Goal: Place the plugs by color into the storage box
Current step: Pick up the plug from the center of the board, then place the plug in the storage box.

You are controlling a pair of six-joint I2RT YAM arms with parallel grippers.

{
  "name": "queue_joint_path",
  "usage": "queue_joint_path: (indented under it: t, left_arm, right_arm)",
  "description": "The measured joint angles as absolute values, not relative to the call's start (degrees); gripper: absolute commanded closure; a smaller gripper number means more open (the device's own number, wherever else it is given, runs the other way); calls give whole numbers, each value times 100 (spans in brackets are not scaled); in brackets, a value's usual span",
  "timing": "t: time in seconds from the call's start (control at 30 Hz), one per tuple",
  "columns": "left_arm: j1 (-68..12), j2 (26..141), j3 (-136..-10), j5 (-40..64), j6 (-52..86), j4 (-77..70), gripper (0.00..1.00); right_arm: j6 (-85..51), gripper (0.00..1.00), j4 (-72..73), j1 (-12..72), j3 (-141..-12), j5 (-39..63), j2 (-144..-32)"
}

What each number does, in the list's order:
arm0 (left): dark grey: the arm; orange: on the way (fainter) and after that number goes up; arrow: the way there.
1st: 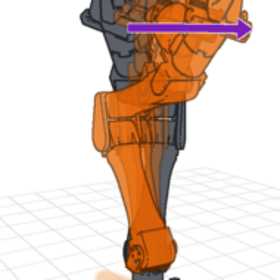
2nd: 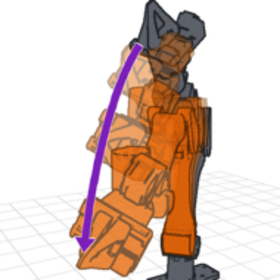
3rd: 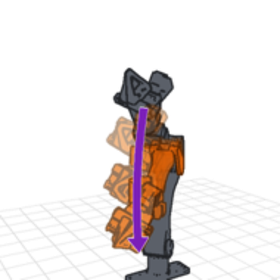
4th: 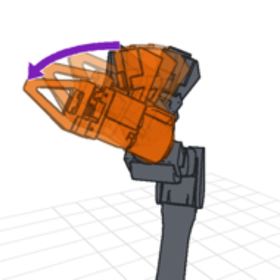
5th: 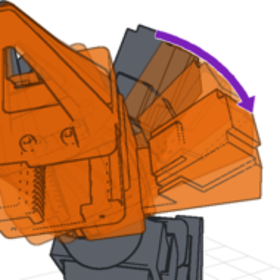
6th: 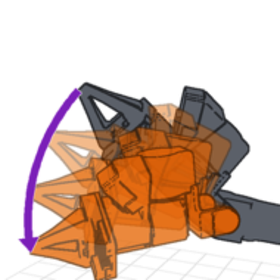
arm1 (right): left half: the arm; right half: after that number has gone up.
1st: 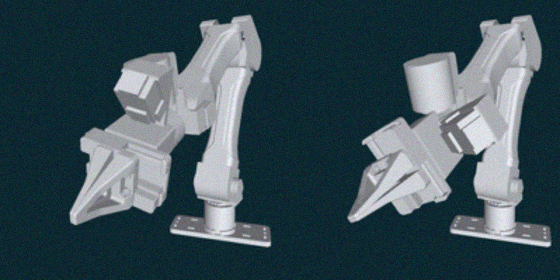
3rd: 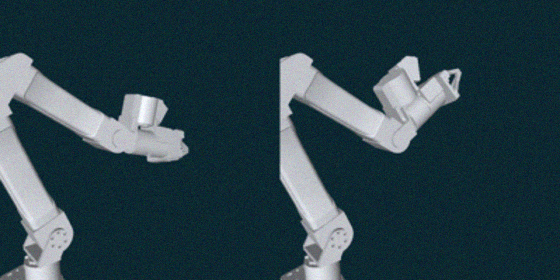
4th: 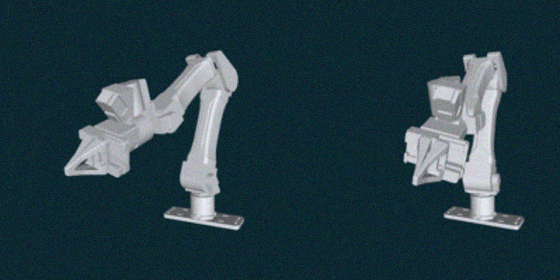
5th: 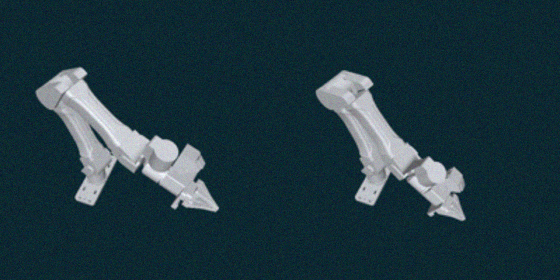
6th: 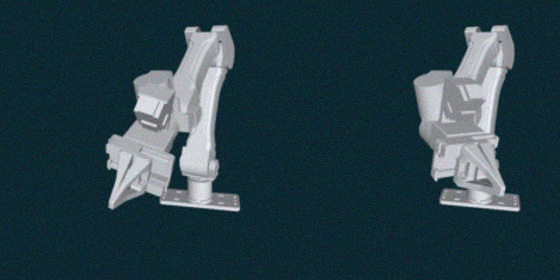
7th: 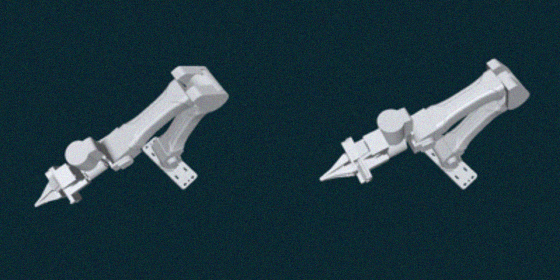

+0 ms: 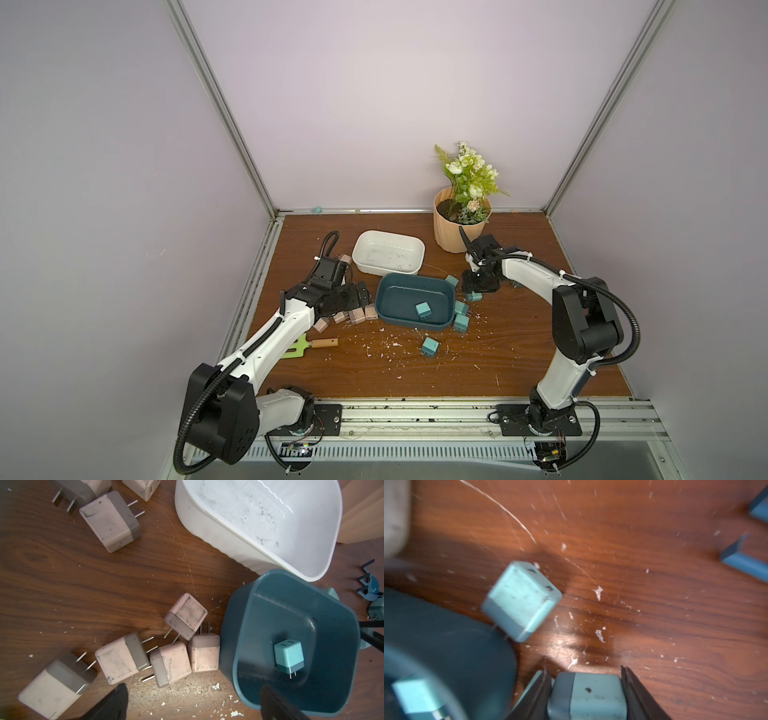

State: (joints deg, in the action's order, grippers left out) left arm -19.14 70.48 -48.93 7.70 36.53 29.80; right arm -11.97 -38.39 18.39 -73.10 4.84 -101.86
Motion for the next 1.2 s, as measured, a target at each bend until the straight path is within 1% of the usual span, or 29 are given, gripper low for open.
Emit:
queue_joint_path:
  t: [0.27,0.37,0.5,0.63,0.77,1.07,1.13,1.2]
  left_arm:
    - [-1918,7107,-4893,775,3671,2941,0]
    - [-1918,7153,-4893,775,3671,2932,0]
    - [-1922,7177,-4899,773,3673,2932,0]
    - [-1927,7177,-4947,751,3686,2934,0]
    - [-1929,7175,-4960,714,3710,2941,0]
    - [-1929,6934,-4936,591,3795,2987,0]
    - [-1929,6890,-4897,576,3800,2993,0]
    - [-1929,6871,-4858,567,3802,3024,0]
  right_arm:
    - [-1297,46,-4117,2012,-7671,666,-9817]
    - [-1435,46,-4174,2408,-7835,705,-9817]
    - [-1684,46,-4230,3223,-8191,792,-9876]
    - [-1946,46,-4145,3977,-8650,851,-10237]
    - [-2086,46,-4023,4429,-8925,906,-10827]
    - [-2202,44,-3876,4775,-9161,908,-12055]
    - [-2200,42,-3889,4807,-9306,902,-12206]
    - [-2198,34,-3857,4825,-9483,899,-12241]
